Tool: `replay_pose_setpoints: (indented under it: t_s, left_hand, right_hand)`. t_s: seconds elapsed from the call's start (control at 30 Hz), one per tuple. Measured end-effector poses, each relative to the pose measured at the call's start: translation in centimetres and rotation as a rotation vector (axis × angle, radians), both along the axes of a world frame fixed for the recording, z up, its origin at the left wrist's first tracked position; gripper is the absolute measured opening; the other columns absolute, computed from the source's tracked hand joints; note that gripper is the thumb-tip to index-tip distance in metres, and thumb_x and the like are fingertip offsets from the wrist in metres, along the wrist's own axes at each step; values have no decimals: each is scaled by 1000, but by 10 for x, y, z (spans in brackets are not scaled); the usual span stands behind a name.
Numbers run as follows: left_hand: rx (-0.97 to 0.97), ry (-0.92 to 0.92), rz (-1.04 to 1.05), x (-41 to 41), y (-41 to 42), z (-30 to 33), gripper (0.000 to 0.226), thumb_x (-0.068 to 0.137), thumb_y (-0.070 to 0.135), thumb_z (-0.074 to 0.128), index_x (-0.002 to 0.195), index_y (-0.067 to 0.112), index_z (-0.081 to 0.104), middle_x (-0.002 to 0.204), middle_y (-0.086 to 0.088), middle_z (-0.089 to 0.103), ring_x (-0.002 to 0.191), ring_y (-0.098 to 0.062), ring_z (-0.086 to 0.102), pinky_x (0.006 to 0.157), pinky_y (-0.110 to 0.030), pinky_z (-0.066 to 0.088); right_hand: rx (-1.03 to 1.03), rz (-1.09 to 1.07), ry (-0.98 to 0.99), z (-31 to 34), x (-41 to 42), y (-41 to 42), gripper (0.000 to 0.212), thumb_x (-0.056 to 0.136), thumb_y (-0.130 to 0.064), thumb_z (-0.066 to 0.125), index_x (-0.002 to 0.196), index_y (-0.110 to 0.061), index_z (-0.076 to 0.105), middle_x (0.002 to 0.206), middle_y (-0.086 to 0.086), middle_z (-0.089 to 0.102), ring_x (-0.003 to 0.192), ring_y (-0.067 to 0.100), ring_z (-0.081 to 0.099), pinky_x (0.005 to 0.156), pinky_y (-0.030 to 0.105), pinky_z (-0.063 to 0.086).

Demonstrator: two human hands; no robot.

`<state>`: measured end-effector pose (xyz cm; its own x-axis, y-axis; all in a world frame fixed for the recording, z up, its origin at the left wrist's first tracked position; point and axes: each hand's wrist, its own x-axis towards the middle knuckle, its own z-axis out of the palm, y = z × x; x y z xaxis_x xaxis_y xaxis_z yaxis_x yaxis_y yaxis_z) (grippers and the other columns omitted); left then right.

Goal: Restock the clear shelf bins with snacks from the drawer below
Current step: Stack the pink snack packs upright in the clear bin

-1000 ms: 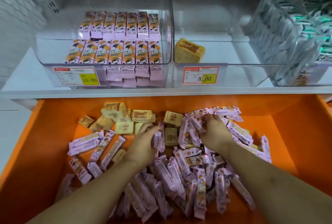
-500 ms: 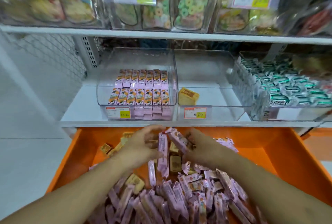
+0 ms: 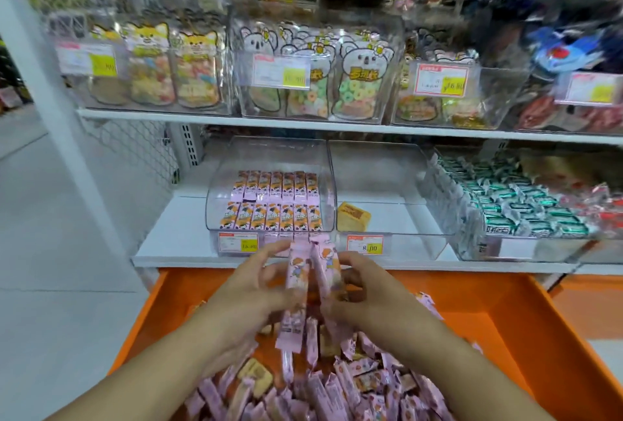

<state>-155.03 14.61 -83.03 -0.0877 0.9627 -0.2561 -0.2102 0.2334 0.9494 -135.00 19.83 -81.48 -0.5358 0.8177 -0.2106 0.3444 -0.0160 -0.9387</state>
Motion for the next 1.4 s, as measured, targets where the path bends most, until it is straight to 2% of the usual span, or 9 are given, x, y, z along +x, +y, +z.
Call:
replay_pose_setpoints:
  t_s: [0.23,0.4,0.53,0.67,0.8,0.97,1.1,1.2,1.4]
  left_hand:
    - [-30,-5,43,0,11,9,27,98,-5,60,118,9,72,112,-8,79,110,-22,74,99,-39,55]
    - [-104,20,5,-6,20,9,26,100,6,63,95,28,76,88,10,80,80,-2,76,69,-25,59]
    - [-140,71,-18,-11,24,10,32,97,13,71,82,41,78,88,14,80,97,-11,73,88,-42,57]
    - [-99,188,-69,-16,23,14,30,95,15,74,107,42,70,91,20,78,91,-3,74,69,-24,49]
    - [-47,254,-134,-22,21,15,41,93,7,75,95,46,63,80,32,73,81,7,73,55,-8,49]
    - [-15,374,-180,-30,17,24,47,92,12,77,114,53,67,109,21,76,106,-2,72,101,-32,54]
    - [26,502,-162,-48,22,23,49,89,30,82,127,49,58,118,22,71,109,7,67,104,-33,53]
    - [85,607,-106,-66,32,26,76,86,50,79,152,43,42,134,25,59,120,5,60,109,-34,50]
    - [296,1243,135,-129,67,17,72,102,43,57,163,33,20,168,19,14,152,-9,23,121,-31,28]
  right_hand:
    - [45,-97,8,-11,-18,9,49,84,-24,88,119,-36,55,97,-5,67,85,9,74,64,19,56]
    - [122,-142,-75,-19,-30,23,51,78,-43,90,118,-39,60,98,-7,72,88,10,71,75,27,60]
    - [91,-168,-30,-26,-36,31,42,83,-39,86,117,-35,62,101,-2,73,90,14,72,79,33,62]
    - [8,-187,71,-28,-39,35,35,85,-25,85,113,-21,64,105,8,73,90,31,75,82,55,61]
    - [9,-180,177,-21,-43,34,39,89,-28,83,122,-29,61,109,0,73,88,33,75,82,59,58]
    - [109,-136,212,-12,-51,34,43,88,-36,82,124,-48,61,104,-2,72,82,16,72,70,37,61]
    - [115,-127,242,-12,-71,45,44,87,-36,85,123,-44,63,111,24,68,72,23,57,57,30,45]
    - [115,-125,234,-3,-93,65,45,85,-33,86,123,-40,64,89,32,54,65,26,48,55,36,38]
    - [155,-193,151,6,-156,151,34,92,-21,81,118,-28,61,65,-11,53,55,13,51,49,26,43]
